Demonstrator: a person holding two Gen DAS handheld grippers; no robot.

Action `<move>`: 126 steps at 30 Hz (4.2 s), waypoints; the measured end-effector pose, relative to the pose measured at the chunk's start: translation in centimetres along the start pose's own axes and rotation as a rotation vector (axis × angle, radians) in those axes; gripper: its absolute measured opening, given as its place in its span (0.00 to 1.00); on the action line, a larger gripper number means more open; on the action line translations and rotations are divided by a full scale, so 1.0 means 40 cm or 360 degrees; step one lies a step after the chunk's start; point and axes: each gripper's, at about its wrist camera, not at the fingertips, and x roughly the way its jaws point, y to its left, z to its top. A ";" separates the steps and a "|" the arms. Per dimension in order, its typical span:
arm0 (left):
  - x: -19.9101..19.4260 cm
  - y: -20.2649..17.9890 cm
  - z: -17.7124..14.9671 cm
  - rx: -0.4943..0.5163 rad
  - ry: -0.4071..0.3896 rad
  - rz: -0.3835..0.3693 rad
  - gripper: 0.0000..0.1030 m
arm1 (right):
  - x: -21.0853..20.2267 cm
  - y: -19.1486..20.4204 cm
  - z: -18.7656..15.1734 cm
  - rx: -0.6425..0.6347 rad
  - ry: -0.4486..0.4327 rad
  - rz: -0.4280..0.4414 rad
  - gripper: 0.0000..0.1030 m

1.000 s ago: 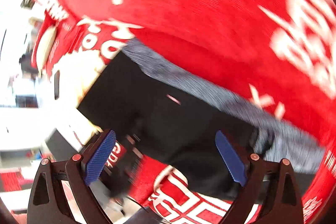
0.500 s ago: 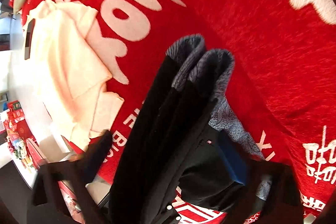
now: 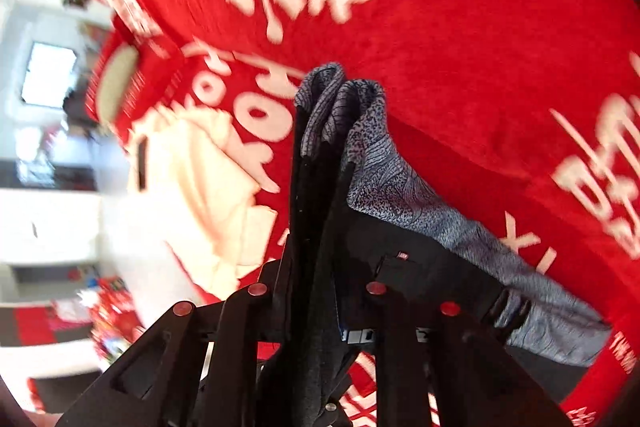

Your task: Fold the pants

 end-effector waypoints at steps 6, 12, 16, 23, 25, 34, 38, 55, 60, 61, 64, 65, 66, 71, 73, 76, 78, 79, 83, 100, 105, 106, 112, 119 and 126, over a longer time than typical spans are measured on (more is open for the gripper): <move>-0.074 -0.161 0.040 0.0208 -0.0053 -0.0129 0.27 | -0.169 -0.154 -0.144 0.0171 -0.0274 0.0237 0.17; -0.095 -0.366 0.035 0.0444 -0.0055 -0.0253 0.27 | -0.285 -0.366 -0.320 0.0370 -0.0479 0.0354 0.17; -0.086 -0.497 0.007 0.0580 -0.0014 -0.0323 0.27 | -0.313 -0.521 -0.431 0.0529 -0.0558 0.0403 0.17; 0.003 -0.658 -0.072 0.0768 0.0149 -0.0315 0.27 | -0.240 -0.736 -0.543 0.0701 -0.0541 0.0382 0.17; 0.033 -0.683 -0.093 0.0788 0.0207 -0.0300 0.27 | -0.207 -0.796 -0.562 0.0753 -0.0513 0.0361 0.17; 0.055 -0.725 -0.121 0.0859 0.0284 -0.0252 0.44 | -0.123 -0.901 -0.621 0.0834 -0.0507 0.0360 0.19; 0.015 -0.653 -0.095 0.0738 0.0356 -0.0403 0.63 | -0.132 -0.893 -0.629 0.0827 -0.0500 0.0268 0.22; 0.408 -0.046 0.161 -0.0407 0.0715 -0.0300 0.64 | -0.236 -0.878 -0.488 0.0830 -0.0642 -0.0124 0.43; 0.500 -0.030 0.120 -0.0545 0.0860 -0.0412 0.64 | -0.206 -0.900 -0.452 0.0902 -0.0550 -0.0102 0.11; 0.490 -0.047 0.105 -0.0536 0.0859 -0.0406 0.64 | -0.203 -0.898 -0.458 0.0897 -0.0535 -0.0130 0.11; 0.492 -0.087 0.075 -0.0469 0.0852 -0.0352 0.64 | -0.173 -0.902 -0.476 0.0878 -0.0473 -0.0204 0.11; 0.493 -0.106 0.068 -0.0416 0.0844 -0.0321 0.64 | -0.167 -0.907 -0.479 0.0887 -0.0477 -0.0208 0.11; 0.493 -0.124 0.065 -0.0343 0.0827 -0.0277 0.64 | -0.162 -0.910 -0.479 0.0893 -0.0485 -0.0209 0.12; 0.425 -0.134 0.102 -0.0250 0.0714 -0.0193 0.64 | -0.168 -0.872 -0.473 0.0882 -0.0525 -0.0294 0.29; 0.375 -0.121 0.109 -0.0262 0.0668 -0.0235 0.64 | -0.193 -0.845 -0.494 0.0849 -0.0527 -0.0323 0.44; 0.304 -0.113 0.094 -0.0244 0.0644 -0.0274 0.64 | -0.229 -0.797 -0.557 0.0830 -0.0567 -0.0331 0.47; 0.265 -0.115 0.067 -0.0235 0.0660 -0.0292 0.64 | -0.233 -0.769 -0.613 0.0883 -0.0553 -0.0354 0.47; 0.249 -0.115 0.054 -0.0229 0.0670 -0.0300 0.64 | -0.232 -0.769 -0.647 0.0919 -0.0541 -0.0369 0.47; 0.207 -0.146 -0.014 -0.0202 0.0732 -0.0338 0.64 | -0.219 -0.763 -0.784 0.1152 -0.0538 -0.0128 0.47; 0.177 -0.241 -0.080 -0.0157 0.0740 -0.0283 0.73 | -0.171 -0.579 -0.688 0.0700 -0.0508 -0.0493 0.32; 0.184 -0.232 -0.090 -0.0227 0.0776 -0.0306 0.79 | -0.076 -0.596 -0.662 0.0682 -0.0325 -0.0620 0.34; 0.182 -0.234 -0.091 -0.0229 0.0772 -0.0304 0.79 | -0.060 -0.603 -0.663 0.0694 -0.0311 -0.0631 0.35; 0.175 -0.242 -0.096 -0.0247 0.0780 -0.0294 0.79 | -0.030 -0.584 -0.649 0.0595 -0.0298 -0.0787 0.53; 0.186 -0.236 -0.095 -0.0246 0.0770 -0.0287 0.85 | -0.042 -0.602 -0.670 0.0693 -0.0347 -0.0716 0.60; 0.185 -0.236 -0.099 -0.0229 0.0792 -0.0317 0.88 | -0.057 -0.581 -0.699 0.0704 -0.0359 -0.0692 0.62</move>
